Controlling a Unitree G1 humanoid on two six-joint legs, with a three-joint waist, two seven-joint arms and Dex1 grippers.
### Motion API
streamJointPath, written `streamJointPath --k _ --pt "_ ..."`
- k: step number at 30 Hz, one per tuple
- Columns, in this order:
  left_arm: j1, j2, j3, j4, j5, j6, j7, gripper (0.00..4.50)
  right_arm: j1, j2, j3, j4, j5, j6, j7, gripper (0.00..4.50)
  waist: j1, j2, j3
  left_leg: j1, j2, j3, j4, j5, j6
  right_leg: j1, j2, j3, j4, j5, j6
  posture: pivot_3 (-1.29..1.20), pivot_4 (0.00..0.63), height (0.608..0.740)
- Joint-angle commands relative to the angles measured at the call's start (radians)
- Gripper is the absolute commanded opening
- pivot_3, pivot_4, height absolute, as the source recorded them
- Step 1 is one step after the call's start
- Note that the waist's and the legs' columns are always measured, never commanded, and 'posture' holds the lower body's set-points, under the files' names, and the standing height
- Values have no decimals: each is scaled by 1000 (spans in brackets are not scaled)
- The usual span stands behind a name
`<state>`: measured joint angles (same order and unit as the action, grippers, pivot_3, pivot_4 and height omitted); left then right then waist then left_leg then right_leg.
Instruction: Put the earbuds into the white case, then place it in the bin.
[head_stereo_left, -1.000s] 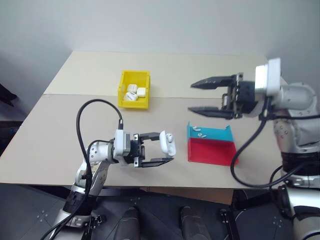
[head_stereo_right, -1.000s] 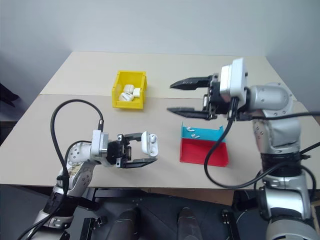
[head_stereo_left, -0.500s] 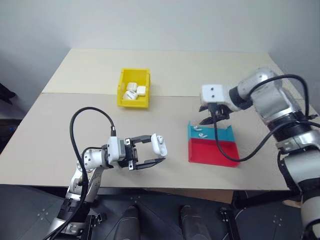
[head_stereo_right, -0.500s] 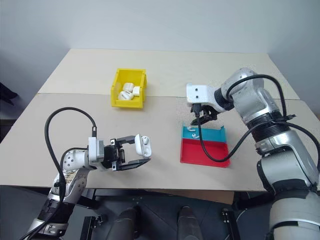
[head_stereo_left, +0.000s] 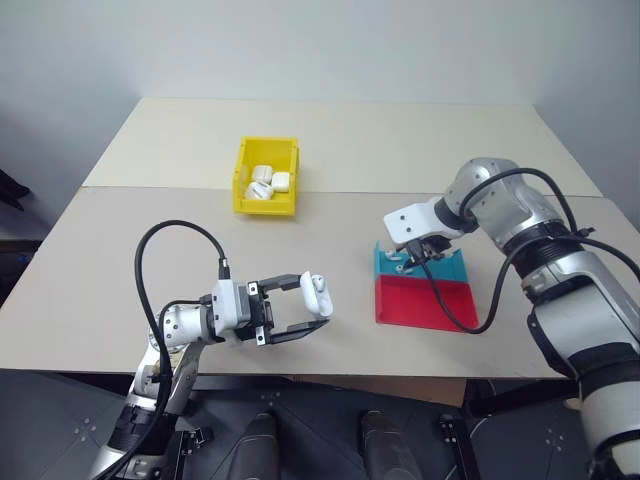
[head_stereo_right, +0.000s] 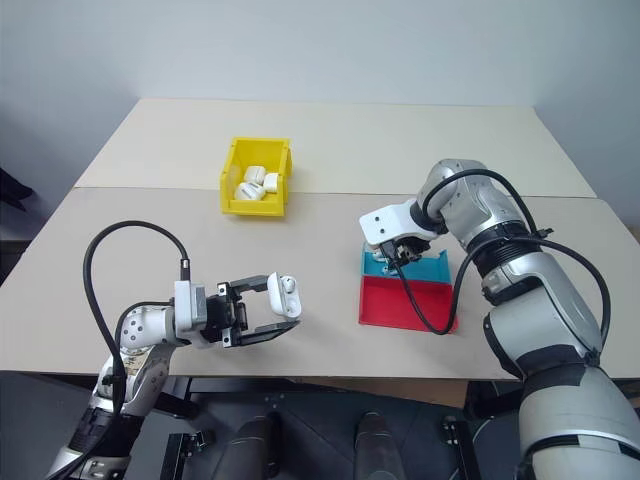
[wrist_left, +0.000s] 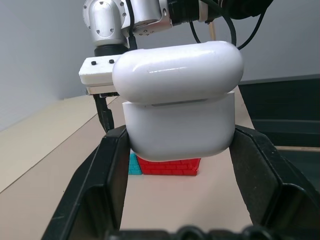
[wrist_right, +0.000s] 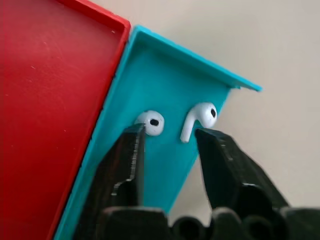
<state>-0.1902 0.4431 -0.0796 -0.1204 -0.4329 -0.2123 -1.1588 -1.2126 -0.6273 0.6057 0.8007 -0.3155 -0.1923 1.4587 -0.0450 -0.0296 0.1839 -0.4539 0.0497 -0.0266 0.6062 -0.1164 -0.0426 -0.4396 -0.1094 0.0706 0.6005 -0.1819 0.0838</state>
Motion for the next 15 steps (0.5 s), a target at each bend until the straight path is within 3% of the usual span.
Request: streamJointPath --k 1,15 --pt "0 12 13 -42 -12 1 11 2736 -18 0 -34 3 -9 -23 1 2025 0 0 0 0 0 0 0 0 0 0 0 0 1 0 0 0 150 740" --pt "-5 26 5 -34 1 -6 19 2736 -12 23 -29 89 -61 -76 -28 2025 -1 0 0 3 0 0 0 1 -1 0 0 0 6 -1 -1 0 150 740"
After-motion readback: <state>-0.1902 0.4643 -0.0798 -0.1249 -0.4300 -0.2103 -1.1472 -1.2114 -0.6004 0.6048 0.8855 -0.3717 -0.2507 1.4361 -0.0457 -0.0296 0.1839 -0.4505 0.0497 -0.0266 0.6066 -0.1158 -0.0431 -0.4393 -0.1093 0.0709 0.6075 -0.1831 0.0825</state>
